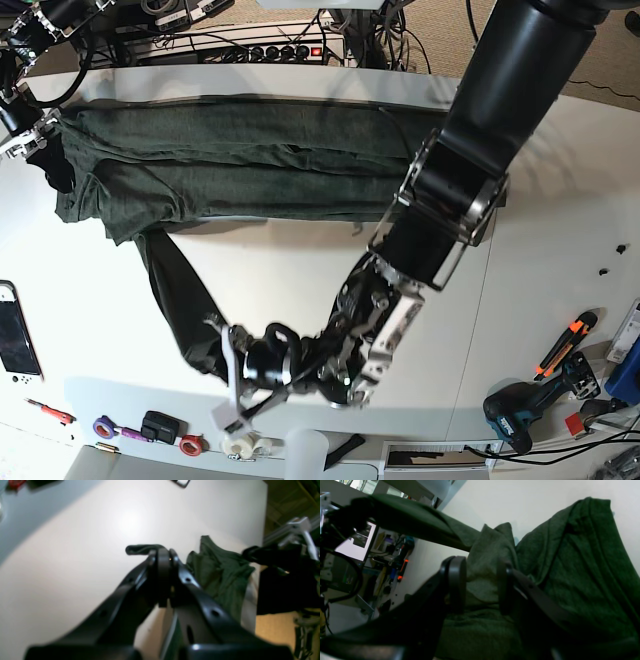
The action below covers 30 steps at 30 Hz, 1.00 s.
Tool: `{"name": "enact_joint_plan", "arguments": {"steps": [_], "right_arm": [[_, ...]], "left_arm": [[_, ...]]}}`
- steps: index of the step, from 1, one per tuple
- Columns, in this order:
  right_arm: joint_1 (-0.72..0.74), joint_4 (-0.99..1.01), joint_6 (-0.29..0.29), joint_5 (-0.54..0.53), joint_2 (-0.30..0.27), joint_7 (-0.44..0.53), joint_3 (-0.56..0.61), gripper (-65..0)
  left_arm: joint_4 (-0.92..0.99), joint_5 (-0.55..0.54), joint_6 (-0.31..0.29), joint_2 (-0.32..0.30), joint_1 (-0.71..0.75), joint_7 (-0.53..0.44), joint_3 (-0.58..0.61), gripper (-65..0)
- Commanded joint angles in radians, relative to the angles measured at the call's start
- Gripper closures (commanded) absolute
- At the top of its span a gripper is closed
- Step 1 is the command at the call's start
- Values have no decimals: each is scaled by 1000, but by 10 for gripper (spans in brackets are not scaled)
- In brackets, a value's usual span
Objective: Layout the t-shirt on the table in an organized manner, then fold the t-shirt properly
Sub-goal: 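Pull the grasped fabric out from the shirt with the left gripper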
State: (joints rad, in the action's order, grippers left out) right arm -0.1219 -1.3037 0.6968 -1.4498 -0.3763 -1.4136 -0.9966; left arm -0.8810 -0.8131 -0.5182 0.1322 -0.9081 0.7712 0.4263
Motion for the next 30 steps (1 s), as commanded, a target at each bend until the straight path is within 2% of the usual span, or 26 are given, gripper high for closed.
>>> {"name": "enact_joint_plan", "arguments": {"steps": [1,6,10,18,19,26,30], "right_arm": [[6,-18,1,-34,-22,17,-6,-210],[6,-18,1,-34,-20,17,-6,-210],[6,-18,1,-34,-20,17,-6,-210],[6,-18,1,-34,-19,17,-6,-210],[6,-18,1,-34,-19,17,-6,-210],[6,-18,1,-34,-19,17,-6,-210],[6,-18,1,2,-19,17,-6,-210]], "left_arm": [[-18,-42,-4,25,-58,-25,-3,0],[-18,-63,-11,25,-136,-32,-3,0],[-18,-86,-46,25,-202,-31,-3,0],[-19,-222,-163,25,-282,-12,-4,0],[-20,-254,-180,25,-284,11,-4,0],[-21,-548,-180,25,-283,266,-4,0],[-21,-670,-180,25,-282,386,-4,0]]}}
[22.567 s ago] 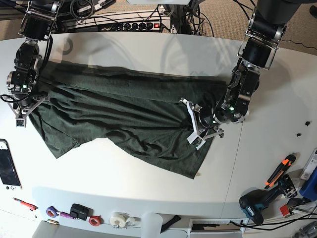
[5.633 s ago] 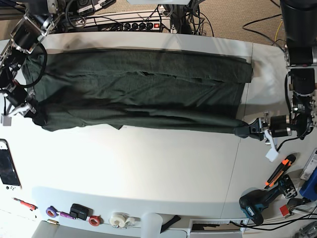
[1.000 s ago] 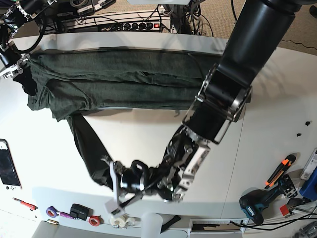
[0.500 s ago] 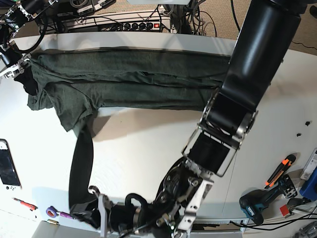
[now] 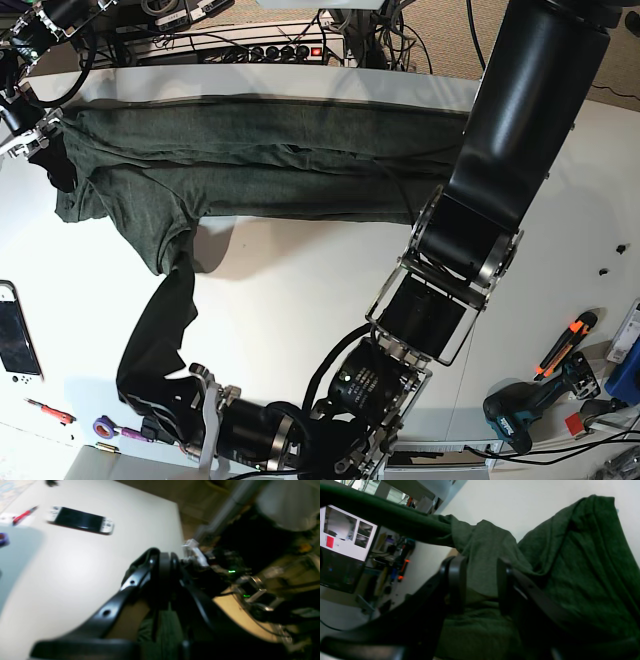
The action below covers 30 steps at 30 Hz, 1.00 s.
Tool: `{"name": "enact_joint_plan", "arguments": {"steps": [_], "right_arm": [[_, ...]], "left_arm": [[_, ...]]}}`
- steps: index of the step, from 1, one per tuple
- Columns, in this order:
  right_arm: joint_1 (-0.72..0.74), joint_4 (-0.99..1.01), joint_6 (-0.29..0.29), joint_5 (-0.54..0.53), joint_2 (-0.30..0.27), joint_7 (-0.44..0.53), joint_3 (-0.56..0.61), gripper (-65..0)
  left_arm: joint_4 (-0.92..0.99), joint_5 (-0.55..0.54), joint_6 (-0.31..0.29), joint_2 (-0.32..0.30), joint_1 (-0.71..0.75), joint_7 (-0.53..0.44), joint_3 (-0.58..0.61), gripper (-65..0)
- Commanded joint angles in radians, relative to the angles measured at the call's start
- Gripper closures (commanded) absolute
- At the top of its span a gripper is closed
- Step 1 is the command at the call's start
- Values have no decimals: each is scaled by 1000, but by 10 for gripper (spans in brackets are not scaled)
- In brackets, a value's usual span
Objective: Layout the t-shirt on the table in an organized manner, then fold the t-shirt properly
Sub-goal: 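Pull the grasped fabric out from the shirt with the left gripper, then lift the fabric and lay it back over the folded shirt with left gripper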
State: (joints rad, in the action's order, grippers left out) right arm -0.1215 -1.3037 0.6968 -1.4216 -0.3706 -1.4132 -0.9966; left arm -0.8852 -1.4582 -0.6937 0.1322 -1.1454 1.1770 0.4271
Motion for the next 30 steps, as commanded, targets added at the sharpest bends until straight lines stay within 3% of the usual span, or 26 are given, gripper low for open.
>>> {"name": "enact_joint_plan", "arguments": {"steps": [1,3,14,30], "right_arm": [[6,-18,1,-11,-25,17,-6,-210],[8,-18,1,13,-25,17,-6,-210],[8,-18,1,55,-25,17,-6,-210],[8,-18,1,112,-25,42,-6,-210]], "left_arm": [[-16,-25,-4,25,-43,12,-5,0],[-20,-25,-4,25,-35,71,-5,0],[-300,-25,-4,25,140,118,-5,0],[-748,-25,-4,25,539,79,-5,0]]}}
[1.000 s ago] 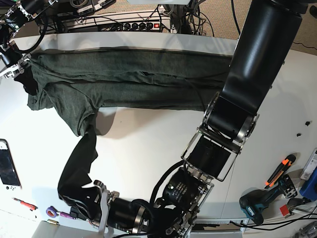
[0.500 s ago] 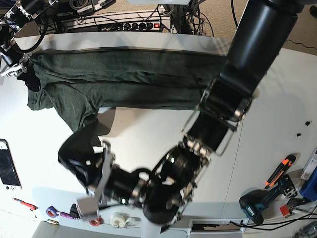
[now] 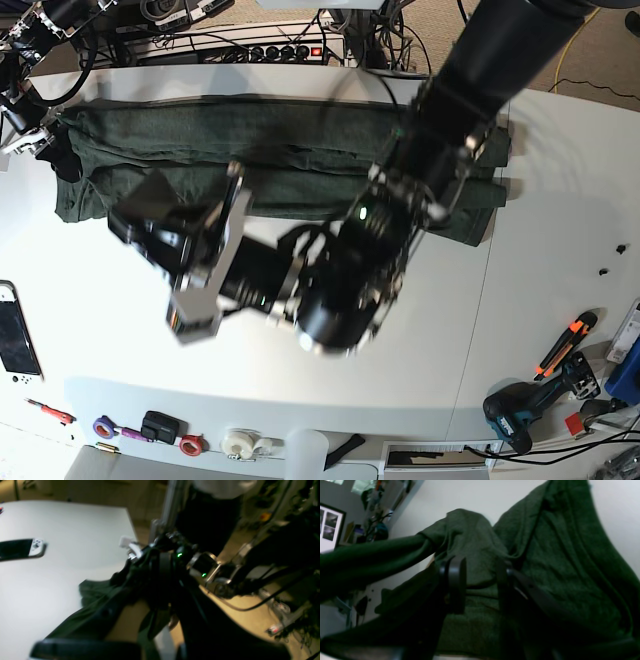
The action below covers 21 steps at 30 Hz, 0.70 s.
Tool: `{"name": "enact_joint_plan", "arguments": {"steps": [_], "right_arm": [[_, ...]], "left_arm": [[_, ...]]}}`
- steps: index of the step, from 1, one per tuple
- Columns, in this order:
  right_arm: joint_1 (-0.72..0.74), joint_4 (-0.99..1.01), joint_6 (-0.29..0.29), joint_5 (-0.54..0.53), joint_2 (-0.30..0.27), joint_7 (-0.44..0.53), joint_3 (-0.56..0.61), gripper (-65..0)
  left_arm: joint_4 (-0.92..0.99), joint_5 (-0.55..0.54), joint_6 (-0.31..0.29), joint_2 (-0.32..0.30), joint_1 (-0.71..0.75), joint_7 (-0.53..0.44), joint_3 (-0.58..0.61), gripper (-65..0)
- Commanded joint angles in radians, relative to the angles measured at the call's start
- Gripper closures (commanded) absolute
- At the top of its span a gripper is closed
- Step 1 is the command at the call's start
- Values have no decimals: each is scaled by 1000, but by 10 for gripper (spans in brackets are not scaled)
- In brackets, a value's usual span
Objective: Layout the t-shirt on the table in an organized manner, then fold the t-shirt properly
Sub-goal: 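Lift the fabric and lay it back over the folded shirt with left gripper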
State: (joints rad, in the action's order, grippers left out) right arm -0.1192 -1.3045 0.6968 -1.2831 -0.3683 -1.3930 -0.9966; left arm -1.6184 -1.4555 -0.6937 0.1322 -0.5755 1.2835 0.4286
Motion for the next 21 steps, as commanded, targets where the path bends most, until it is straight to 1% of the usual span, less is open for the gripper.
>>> {"name": "enact_joint_plan", "arguments": {"steps": [1,3,7,11,16,19,21], "right_arm": [[6,-18,1,-27,-27,24,-6,-210],[6,-18,1,-27,-27,26,-6,-210],[6,-18,1,-26,-27,29,-6,-210],[6,-18,1,-26,-27,29,-6,-210],[6,-18,1,-26,-27,33,-6,-210],[6,-18,1,-25,-27,33,-6,-210],[6,-18,1,-25,-27,35,-6,-210]], "left_arm": [[-41,-28,-4,25,-2,-28,-6,0],[-89,-26,-4,25,58,-33,-6,0],[-175,64,-4,25,170,-98,-6,0],[-276,129,-4,25,297,-129,-5,0],[-418,221,-4,25,454,-191,-5,0],[-517,269,-4,-14,513,-223,-5,0],[-585,335,-1,-55,537,-258,-5,0]]}}
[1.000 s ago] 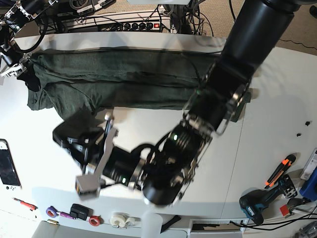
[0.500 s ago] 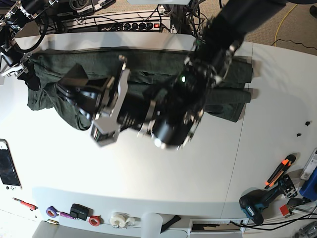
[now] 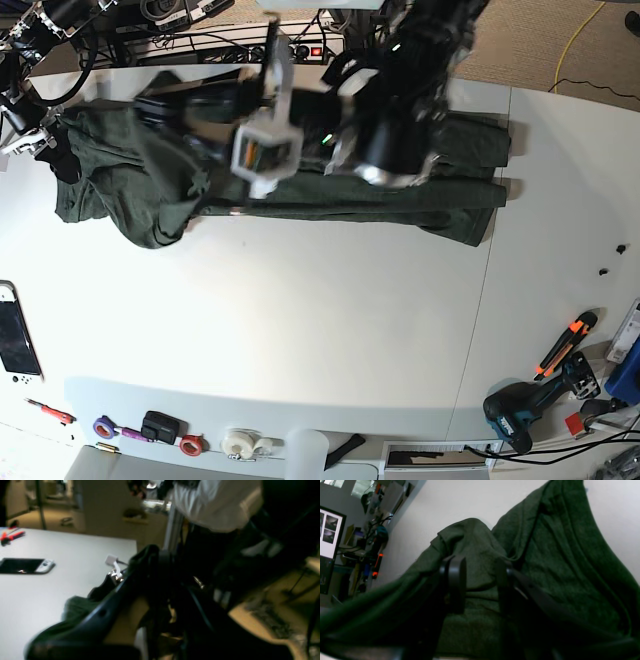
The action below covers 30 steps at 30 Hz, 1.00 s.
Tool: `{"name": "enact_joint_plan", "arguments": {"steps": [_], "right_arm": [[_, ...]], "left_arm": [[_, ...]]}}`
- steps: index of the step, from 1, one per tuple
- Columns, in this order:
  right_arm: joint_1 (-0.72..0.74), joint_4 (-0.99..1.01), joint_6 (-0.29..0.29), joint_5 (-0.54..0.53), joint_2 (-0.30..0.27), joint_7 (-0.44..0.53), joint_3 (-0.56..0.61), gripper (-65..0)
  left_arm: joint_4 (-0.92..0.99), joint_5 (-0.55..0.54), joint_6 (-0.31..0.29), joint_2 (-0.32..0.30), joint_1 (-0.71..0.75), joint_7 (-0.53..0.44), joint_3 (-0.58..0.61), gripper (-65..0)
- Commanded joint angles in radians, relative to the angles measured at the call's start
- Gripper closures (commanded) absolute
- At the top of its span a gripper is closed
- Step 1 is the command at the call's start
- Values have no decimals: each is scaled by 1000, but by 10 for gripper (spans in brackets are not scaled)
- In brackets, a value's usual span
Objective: Layout the t-shirt on the table in an organized manner, then fold the t-shirt properly
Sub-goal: 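Lift the fabric and lay it back over the folded shirt with left gripper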
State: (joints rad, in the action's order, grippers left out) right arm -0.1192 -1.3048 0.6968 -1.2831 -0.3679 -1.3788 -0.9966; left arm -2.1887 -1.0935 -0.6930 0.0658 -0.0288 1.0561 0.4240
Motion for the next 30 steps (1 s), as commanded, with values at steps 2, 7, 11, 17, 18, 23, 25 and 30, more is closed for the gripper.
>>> {"name": "enact_joint_plan", "arguments": {"steps": [2,7,11,17,18,23,25,30], "right_arm": [[6,-17,1,-25,-28,23,-6,-210],[6,-17,1,-25,-28,26,-6,-210],[6,-17,1,-25,-28,26,-6,-210],[9,-17,1,-14,-24,30,-6,-210],[10,-17,1,-6,-24,33,-6,-210],[11,-17,1,48,-23,66,-6,-210],[12,-17,1,50,-23,69,-6,-210],[12,-17,1,50,-23,72,-6,-210]], "left_arm": [[-82,50,40,-31,16,-75,-1,0],[-167,196,144,-146,68,-158,-1,0],[-167,254,200,-237,98,-204,-2,0],[-167,218,199,-322,154,-195,-2,0],[-167,219,199,-332,160,-185,-2,0],[-167,219,199,-416,168,-101,-2,0],[-167,219,199,-468,177,-91,-2,0],[-167,179,200,-605,198,-54,-2,0]]}}
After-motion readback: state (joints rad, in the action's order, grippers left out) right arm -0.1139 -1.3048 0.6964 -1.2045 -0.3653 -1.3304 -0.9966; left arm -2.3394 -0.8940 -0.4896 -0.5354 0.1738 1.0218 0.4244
